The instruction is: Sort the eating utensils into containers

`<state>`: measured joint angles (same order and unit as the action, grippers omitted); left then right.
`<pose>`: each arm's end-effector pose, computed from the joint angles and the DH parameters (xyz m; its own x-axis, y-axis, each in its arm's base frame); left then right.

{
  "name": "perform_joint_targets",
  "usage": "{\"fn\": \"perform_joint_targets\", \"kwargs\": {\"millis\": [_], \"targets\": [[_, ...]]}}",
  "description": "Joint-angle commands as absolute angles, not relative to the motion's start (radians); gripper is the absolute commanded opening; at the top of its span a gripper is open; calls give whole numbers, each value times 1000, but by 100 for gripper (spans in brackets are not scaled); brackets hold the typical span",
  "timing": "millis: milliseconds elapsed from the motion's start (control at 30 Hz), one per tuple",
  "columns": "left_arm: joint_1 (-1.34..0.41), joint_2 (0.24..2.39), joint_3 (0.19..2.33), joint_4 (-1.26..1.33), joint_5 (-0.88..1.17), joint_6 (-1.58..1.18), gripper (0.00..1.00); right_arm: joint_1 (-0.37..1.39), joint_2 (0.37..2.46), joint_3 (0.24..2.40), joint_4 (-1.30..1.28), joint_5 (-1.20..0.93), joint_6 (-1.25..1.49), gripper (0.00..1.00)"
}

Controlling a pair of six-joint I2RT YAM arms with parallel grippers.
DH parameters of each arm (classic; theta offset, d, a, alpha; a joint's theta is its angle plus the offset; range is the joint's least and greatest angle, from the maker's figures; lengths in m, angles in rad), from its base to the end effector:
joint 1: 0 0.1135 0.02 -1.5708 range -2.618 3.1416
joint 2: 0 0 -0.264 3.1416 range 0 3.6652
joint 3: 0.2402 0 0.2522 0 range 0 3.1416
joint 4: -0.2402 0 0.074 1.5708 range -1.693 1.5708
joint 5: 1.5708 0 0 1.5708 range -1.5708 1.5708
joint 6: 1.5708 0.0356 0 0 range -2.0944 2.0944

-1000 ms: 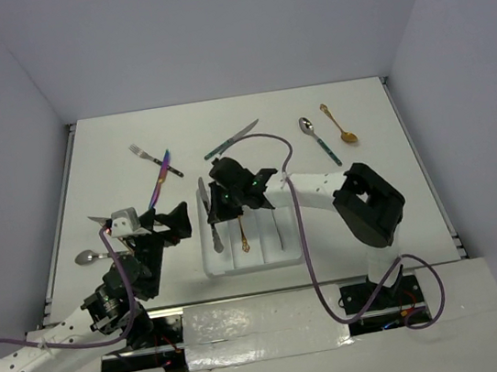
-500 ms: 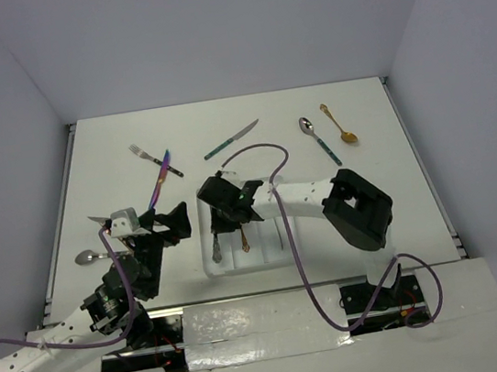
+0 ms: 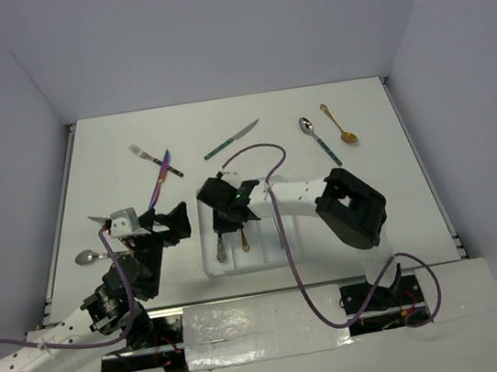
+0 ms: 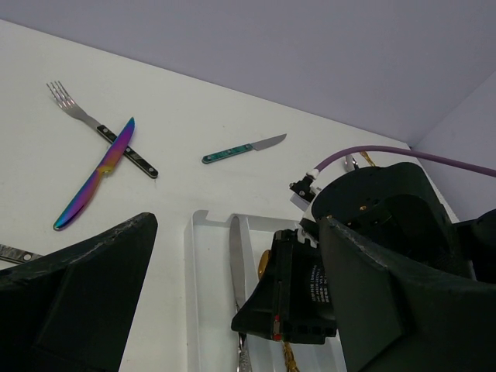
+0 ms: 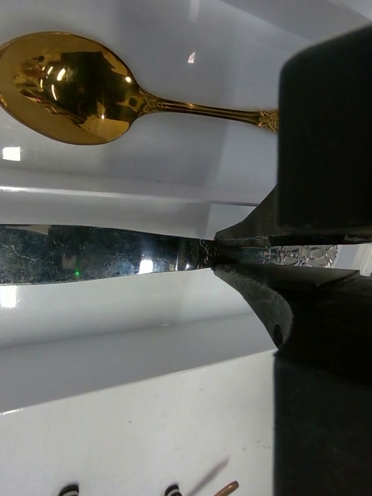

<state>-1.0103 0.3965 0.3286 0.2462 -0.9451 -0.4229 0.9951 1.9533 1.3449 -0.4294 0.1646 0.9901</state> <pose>0.0873 -0.0849 0.2755 0.0564 -0.5420 -0.8385 0.1043 0.8384 -0.5350 0.2277 0.3401 0.1737 -0.9112 0.1111 -0.3968 -0.0370 0.9370 0.3474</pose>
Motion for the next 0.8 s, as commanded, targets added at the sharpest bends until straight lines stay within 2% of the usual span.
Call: {"fn": "perform_joint_targets", "kwargs": {"millis": [0, 133, 167, 467, 767], "targets": [[-1012, 393, 333, 285, -956, -423, 98, 997, 1973, 1404, -432, 183, 971, 0], [-1012, 390, 337, 276, -957, -428, 98, 1002, 1980, 1407, -428, 166, 968, 8], [-1012, 388, 336, 276, -957, -428, 98, 1003, 1979, 1408, -423, 160, 960, 14], [-1014, 379, 333, 278, -957, -426, 98, 1015, 1930, 1408, -403, 190, 893, 36], [-1012, 379, 327, 279, -966, -426, 98, 1020, 1821, 1384, -440, 230, 893, 37]]}}
